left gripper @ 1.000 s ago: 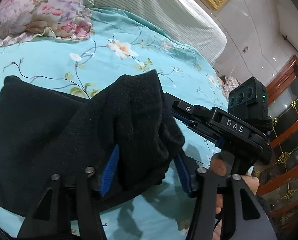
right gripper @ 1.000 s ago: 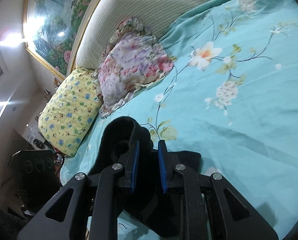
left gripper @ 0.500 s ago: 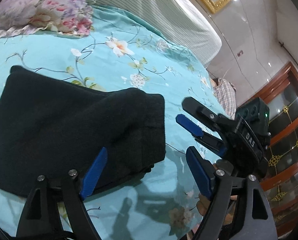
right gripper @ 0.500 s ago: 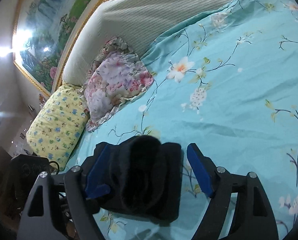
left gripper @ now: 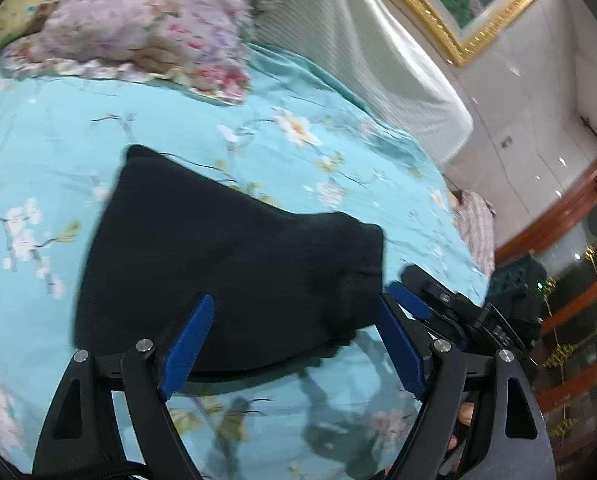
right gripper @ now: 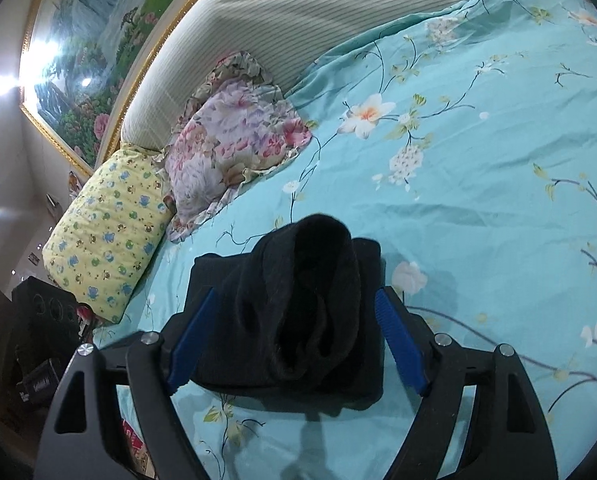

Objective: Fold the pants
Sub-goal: 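Open both grippers and release the folded pants onto the bed, then grasp the folded edge of the pants with both grippers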

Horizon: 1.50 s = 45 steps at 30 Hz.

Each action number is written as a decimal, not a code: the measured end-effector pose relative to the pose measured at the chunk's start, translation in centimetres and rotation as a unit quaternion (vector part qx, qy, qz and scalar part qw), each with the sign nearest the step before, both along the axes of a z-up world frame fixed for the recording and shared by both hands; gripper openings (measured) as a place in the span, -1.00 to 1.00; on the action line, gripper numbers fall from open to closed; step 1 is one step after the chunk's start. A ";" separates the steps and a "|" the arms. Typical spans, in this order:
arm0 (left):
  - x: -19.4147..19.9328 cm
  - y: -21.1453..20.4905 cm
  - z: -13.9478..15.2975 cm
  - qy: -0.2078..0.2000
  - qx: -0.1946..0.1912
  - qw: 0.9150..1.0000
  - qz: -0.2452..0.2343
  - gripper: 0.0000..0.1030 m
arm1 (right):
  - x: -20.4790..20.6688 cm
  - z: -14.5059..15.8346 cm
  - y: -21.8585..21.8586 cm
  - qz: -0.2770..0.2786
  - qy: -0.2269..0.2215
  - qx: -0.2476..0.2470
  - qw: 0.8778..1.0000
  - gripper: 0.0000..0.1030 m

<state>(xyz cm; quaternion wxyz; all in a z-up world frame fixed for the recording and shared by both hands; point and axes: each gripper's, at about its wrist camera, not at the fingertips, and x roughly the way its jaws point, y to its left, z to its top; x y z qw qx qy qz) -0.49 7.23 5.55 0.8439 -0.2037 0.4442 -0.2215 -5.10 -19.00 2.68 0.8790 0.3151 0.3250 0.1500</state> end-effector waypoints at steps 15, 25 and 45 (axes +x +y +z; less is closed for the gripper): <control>1.3 6.5 -2.1 0.029 -0.003 0.996 0.078 0.61 | -0.2 -2.1 1.3 0.001 0.039 0.020 0.999 0.58; 2.7 7.5 -3.6 0.044 -0.008 0.995 0.093 0.61 | 0.7 -4.2 0.9 -0.004 0.066 0.046 0.997 0.58; 6.3 6.3 -7.5 0.071 -0.004 0.994 0.088 0.59 | 1.8 -6.1 -0.2 0.012 0.071 0.066 0.995 0.36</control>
